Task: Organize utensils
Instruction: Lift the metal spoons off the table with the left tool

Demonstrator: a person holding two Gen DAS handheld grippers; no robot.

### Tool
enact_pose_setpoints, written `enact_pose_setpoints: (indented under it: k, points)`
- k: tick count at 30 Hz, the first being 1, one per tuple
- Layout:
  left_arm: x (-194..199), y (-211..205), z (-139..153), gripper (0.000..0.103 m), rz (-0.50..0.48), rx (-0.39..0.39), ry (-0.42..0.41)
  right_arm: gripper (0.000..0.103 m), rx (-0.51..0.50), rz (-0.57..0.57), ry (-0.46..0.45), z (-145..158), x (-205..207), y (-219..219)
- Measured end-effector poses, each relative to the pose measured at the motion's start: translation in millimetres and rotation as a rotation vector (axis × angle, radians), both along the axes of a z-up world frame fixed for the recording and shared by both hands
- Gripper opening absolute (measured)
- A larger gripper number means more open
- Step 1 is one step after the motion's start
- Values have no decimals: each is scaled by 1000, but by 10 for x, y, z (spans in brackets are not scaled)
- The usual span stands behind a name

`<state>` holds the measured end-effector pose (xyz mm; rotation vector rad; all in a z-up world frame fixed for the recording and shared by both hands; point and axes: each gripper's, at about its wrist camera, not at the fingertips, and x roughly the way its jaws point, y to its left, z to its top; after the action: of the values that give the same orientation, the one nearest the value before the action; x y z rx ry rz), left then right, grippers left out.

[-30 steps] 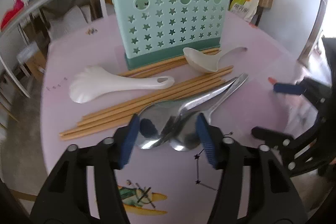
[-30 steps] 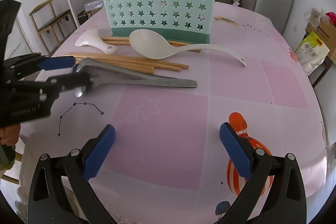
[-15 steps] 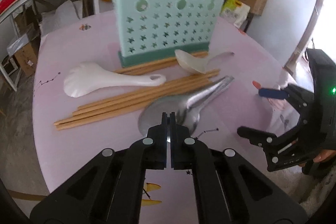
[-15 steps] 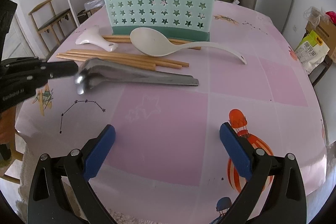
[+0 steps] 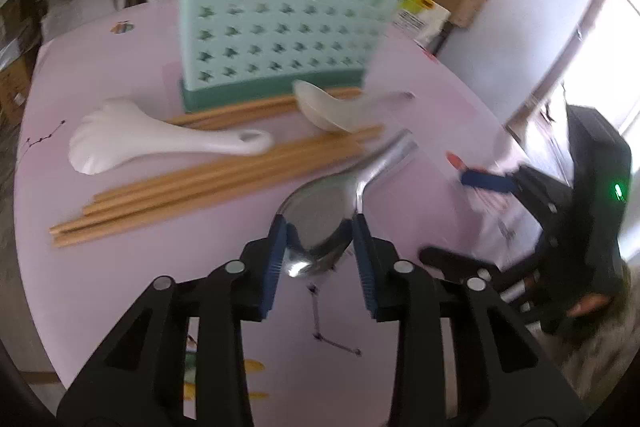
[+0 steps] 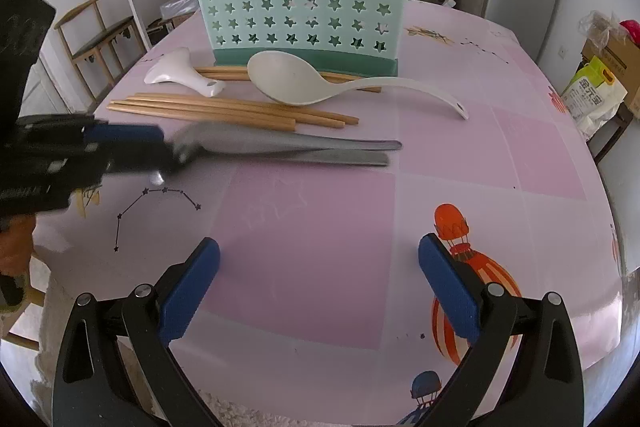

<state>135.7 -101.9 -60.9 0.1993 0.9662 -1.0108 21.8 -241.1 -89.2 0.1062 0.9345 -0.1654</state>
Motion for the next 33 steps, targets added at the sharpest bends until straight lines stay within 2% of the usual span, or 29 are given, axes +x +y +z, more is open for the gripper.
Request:
enact_pose_setpoints:
  k: [4, 9, 12, 14, 15, 18, 21, 25, 28, 29, 30, 31, 33]
  points:
    - [-132, -11, -29, 30, -17, 30, -3, 97, 1, 3, -1, 2, -15, -6]
    - [-304, -73, -63, 36, -4, 114, -109, 97, 6, -1, -1, 2, -34, -30]
    - [-408, -177, -81, 36, -21, 165, -209, 97, 11, -7, -2, 2, -44, -58]
    - [-457, -251, -96, 35, -29, 202, -276, 97, 19, -12, -4, 4, -56, -86]
    - [-470, -264, -86, 30, -33, 198, -290, 97, 26, -16, -5, 7, -61, -104]
    - [-446, -237, 8, 15, -39, 132, -258, 97, 38, -25, -8, 12, -71, -140]
    - [-361, -174, 70, 9, -16, 75, -207, 97, 45, -31, -12, 14, -77, -169]
    - [-204, -57, 87, 5, 41, 23, -143, 97, 45, -37, -13, 19, -87, -200]
    - [-177, -18, 97, 5, 60, 9, -133, 97, 49, -39, -15, 23, -95, -214]
    - [-205, -33, 104, 6, 50, 10, -140, 97, 49, -39, -15, 23, -94, -215]
    - [-246, -59, 108, 16, 36, 18, -152, 97, 48, -38, -15, 23, -93, -215]
    - [-284, -72, 109, 36, 25, 30, -168, 97, 48, -38, -15, 23, -93, -214]
    - [-386, -145, 83, 50, 5, 79, -235, 97, 47, -39, -16, 24, -94, -216]
